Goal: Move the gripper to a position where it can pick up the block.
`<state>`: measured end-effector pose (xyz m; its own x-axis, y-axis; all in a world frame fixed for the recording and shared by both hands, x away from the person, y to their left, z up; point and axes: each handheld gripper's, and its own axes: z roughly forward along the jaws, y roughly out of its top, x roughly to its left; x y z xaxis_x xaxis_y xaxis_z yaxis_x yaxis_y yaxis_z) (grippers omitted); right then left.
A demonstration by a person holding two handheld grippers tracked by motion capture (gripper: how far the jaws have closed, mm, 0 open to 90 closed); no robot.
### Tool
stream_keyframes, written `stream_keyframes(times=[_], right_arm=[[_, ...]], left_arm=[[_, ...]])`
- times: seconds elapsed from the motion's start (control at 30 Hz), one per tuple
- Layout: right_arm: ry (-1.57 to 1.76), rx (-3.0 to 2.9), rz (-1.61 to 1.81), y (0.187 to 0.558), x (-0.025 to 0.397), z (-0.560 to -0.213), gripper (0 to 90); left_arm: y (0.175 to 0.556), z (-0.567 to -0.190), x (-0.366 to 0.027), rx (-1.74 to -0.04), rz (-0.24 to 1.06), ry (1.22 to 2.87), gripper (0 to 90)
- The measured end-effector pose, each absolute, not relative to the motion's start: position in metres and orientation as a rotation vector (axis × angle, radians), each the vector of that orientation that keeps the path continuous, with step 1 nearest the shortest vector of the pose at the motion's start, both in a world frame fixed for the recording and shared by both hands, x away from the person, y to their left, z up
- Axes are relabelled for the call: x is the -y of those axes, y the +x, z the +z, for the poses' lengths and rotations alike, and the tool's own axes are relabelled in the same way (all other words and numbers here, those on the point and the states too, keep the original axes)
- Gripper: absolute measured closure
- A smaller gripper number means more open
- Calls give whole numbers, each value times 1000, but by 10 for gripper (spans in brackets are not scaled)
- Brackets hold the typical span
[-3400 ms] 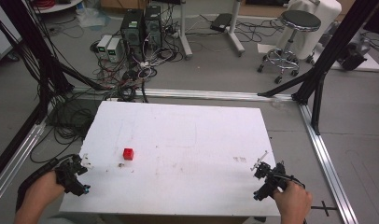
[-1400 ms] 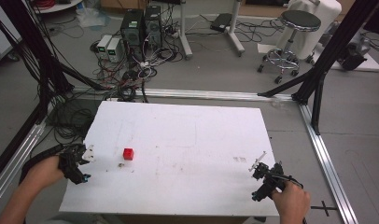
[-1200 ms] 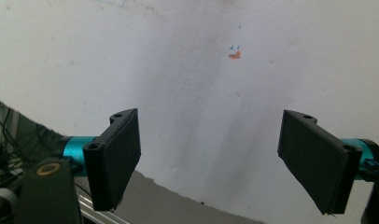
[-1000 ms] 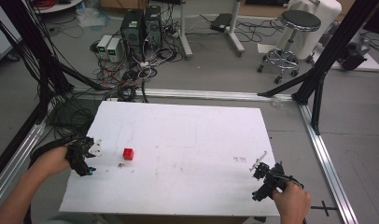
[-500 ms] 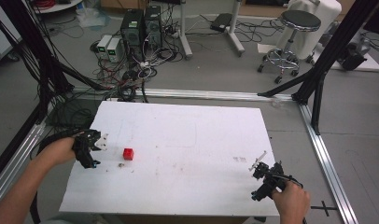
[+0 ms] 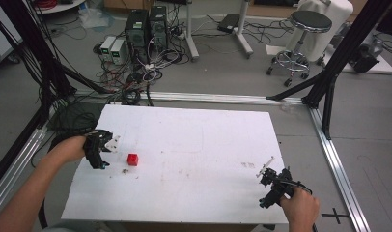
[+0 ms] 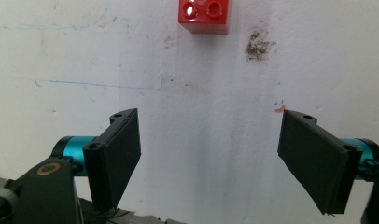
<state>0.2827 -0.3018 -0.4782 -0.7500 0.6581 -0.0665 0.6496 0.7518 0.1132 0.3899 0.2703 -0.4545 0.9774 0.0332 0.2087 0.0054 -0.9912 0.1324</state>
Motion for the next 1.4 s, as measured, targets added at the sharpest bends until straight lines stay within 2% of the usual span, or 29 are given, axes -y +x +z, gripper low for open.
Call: stream_keyframes(times=[0.93, 1.4], right_arm=[[1056, -2854, 149, 283, 300, -480, 25], [1041, -2864, 139, 285, 297, -480, 25]], left_arm=[[419, -479, -215, 38, 196, 3037, 218], [422, -491, -205, 57, 114, 3065, 218]])
